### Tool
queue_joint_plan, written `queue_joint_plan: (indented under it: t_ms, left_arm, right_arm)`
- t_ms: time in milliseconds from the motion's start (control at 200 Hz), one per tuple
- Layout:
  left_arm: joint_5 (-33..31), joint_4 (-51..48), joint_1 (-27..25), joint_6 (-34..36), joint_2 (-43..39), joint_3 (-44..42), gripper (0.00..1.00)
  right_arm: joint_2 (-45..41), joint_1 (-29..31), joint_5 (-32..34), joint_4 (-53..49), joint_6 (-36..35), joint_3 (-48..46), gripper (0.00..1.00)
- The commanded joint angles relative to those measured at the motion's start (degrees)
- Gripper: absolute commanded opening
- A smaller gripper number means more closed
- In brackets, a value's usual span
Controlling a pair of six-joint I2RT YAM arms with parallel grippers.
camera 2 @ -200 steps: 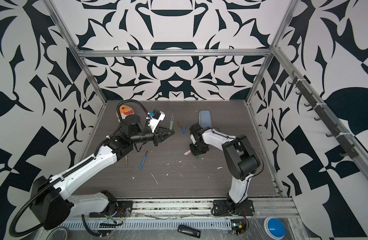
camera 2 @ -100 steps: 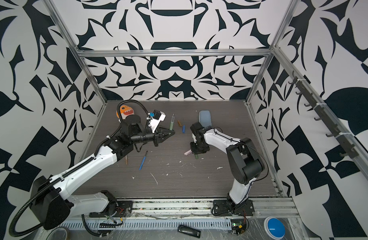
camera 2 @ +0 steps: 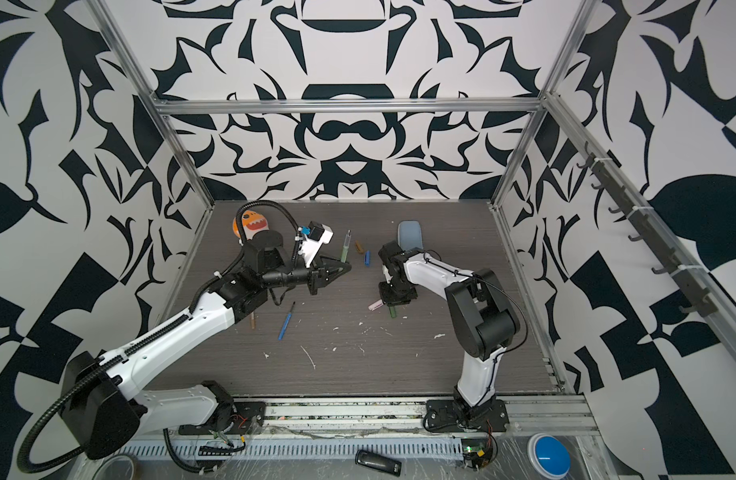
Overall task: Insert the pens into the pen caps
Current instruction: 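Lower the open right gripper onto the green cap nearest the pink cap, then close the right gripper on the green cap and lift it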
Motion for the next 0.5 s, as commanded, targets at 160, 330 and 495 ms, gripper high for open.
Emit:
queue_joint_plan:
  t_ms: [160,330,495]
  left_arm:
    - [1.12,-0.76,-0.51,1.04,-0.38,1.54,0.0]
    - [1.17,-0.85,-0.6,1.0,-0.11,1.57,0.0]
    - [1.18,-0.86,-0.82,1.14,0.06,1.69,0.0]
  right_arm:
    - [0.94,-0.46,-0.31,-0.3,-0.91,1.01,0.26]
    - [1.97,-0.6,-0.34,0.18,-0.73,0.96,0.25]
    - [2.07,-0.55,-0.88,0.81,-0.67,0.28,0.23]
